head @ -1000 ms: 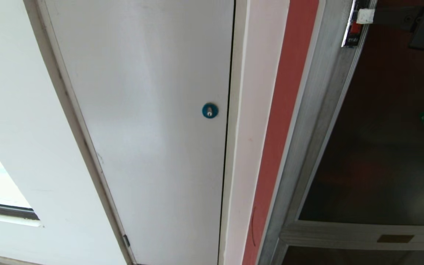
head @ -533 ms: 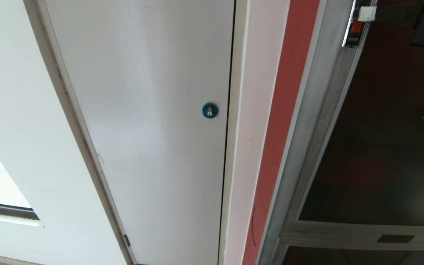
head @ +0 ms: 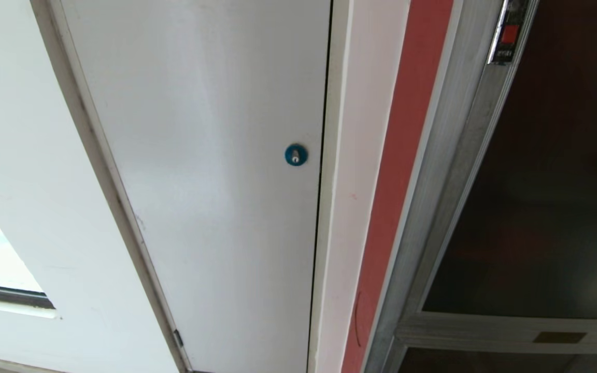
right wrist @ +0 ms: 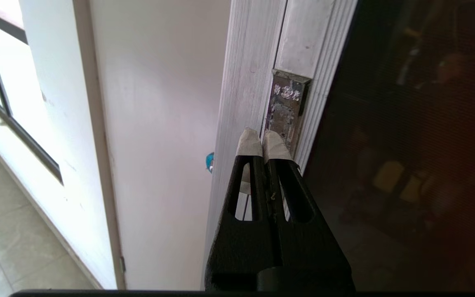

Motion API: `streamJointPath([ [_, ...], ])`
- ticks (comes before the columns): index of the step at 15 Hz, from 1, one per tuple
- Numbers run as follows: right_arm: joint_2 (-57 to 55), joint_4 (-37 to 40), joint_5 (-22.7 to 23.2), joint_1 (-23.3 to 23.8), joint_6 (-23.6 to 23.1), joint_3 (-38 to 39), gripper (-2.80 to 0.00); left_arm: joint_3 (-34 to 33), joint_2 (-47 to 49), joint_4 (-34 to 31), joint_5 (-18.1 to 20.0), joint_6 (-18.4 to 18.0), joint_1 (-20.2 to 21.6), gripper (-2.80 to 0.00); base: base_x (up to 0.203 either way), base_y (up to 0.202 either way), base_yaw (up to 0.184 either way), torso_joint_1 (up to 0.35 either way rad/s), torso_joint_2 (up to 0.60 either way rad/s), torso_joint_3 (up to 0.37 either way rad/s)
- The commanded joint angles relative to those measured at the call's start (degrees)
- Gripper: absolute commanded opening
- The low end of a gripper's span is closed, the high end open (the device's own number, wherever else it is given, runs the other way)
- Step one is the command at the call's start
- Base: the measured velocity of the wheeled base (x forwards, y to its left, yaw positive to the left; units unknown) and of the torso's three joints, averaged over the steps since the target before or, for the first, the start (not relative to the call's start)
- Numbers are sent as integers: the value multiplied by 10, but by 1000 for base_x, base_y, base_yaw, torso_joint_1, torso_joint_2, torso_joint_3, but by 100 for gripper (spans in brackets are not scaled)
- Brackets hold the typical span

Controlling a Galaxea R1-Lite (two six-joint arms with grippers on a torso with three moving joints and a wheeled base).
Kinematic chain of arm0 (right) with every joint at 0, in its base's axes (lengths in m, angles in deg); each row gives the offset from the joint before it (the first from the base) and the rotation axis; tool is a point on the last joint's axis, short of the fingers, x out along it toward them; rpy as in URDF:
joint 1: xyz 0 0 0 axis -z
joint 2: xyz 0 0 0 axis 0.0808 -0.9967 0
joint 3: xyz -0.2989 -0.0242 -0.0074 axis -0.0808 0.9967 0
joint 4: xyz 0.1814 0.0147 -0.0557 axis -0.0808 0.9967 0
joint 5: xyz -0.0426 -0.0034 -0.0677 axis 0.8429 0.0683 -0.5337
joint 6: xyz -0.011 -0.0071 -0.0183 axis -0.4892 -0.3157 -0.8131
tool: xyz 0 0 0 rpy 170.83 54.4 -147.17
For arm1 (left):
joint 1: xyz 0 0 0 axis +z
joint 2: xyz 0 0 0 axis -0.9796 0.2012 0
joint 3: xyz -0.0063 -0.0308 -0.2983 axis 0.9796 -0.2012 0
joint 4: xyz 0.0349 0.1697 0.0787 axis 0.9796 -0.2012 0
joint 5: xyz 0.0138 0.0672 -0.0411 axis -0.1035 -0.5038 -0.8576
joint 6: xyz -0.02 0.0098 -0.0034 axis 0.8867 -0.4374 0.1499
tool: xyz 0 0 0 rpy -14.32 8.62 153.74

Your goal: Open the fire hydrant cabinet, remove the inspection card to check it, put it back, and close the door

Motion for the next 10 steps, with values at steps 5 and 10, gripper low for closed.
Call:
streamJointPath([
  [5,90,1,-1,-1,1,57,-280,-4,1,0,0,0,0,-280,0,0,0,0,0,0],
  [10,162,1,-32,-1,0,99,-280,-4,1,0,0,0,0,-280,0,0,0,0,0,0],
])
